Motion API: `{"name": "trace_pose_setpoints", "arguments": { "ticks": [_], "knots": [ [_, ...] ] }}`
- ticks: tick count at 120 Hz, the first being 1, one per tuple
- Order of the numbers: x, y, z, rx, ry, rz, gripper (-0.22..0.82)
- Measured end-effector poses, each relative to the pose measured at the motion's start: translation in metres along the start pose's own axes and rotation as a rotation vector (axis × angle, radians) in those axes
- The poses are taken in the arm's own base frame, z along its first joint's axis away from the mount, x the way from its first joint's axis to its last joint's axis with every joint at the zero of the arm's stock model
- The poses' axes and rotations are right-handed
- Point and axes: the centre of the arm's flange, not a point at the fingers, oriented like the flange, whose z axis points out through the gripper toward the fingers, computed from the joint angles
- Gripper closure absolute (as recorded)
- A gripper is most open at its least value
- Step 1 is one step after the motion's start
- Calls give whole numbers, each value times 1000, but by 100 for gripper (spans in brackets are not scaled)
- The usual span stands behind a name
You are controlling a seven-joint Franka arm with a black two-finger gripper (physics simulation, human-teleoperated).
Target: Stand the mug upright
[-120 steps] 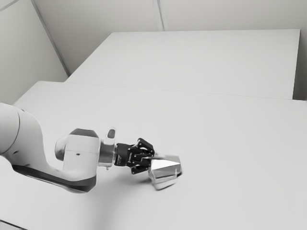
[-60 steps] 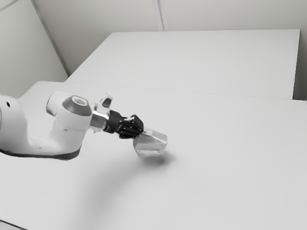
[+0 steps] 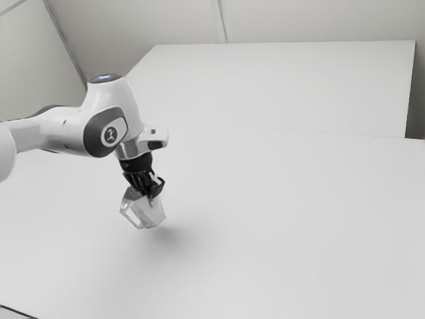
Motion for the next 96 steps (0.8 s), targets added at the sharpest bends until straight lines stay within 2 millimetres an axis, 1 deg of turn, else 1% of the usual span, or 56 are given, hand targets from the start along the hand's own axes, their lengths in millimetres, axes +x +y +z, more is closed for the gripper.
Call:
{"name": "trace_pose_setpoints", "arguments": {
  "ticks": [11,23,29,47,53,62,72,77,81,84,89,96],
  "knots": [
    [-8,-1,22,13,-9,-55,78],
    [-9,-3,37,22,7,-109,78],
    [-9,-4,41,25,20,-133,78],
    [-6,-4,40,23,60,-195,45],
    [-5,-5,39,23,69,-211,36],
    [-4,-5,38,22,79,-234,25],
    [-3,-4,32,24,96,-253,17],
    [0,-4,21,26,119,-259,14],
    [5,-4,3,28,142,-263,12],
    [10,-4,-15,28,162,-266,11],
    [19,-4,-53,28,198,-265,9],
    [32,-1,-116,29,243,-247,7]
  ]
}}
